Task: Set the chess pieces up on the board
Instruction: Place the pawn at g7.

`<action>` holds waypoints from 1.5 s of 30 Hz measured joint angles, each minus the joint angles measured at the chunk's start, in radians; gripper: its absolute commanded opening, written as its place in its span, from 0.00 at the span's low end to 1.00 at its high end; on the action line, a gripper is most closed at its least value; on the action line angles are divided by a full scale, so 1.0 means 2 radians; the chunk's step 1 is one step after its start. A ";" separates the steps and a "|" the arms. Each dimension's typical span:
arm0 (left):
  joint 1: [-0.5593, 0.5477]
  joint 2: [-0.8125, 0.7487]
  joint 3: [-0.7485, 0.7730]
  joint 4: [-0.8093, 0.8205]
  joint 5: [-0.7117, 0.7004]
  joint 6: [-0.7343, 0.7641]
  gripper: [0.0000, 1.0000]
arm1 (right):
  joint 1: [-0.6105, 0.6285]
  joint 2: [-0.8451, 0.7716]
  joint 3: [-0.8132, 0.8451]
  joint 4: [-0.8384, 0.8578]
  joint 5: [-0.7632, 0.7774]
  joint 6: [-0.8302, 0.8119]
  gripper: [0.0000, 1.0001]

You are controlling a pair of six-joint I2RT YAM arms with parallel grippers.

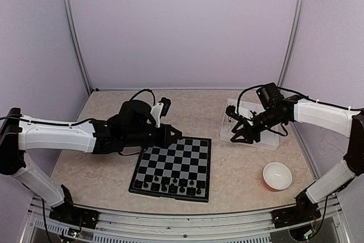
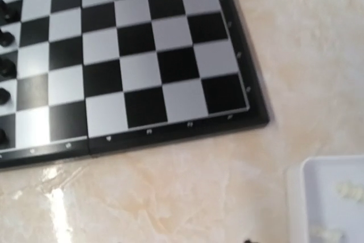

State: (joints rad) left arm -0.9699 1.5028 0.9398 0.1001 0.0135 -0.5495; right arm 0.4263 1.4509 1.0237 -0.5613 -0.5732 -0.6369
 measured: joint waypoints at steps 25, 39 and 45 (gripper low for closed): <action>-0.057 -0.126 -0.188 -0.114 -0.164 0.041 0.05 | -0.004 0.004 -0.027 0.056 -0.006 0.014 0.46; -0.059 -0.095 -0.197 -0.098 -0.142 0.042 0.08 | -0.004 0.007 -0.027 0.056 -0.006 0.014 0.46; -0.060 -0.081 -0.197 -0.095 -0.139 0.042 0.08 | -0.004 0.013 -0.027 0.056 -0.006 0.014 0.46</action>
State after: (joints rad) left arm -1.0893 1.3415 0.5461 -0.0898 -0.2649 -0.4656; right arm 0.4183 1.4761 0.9688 -0.4500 -0.5846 -0.6086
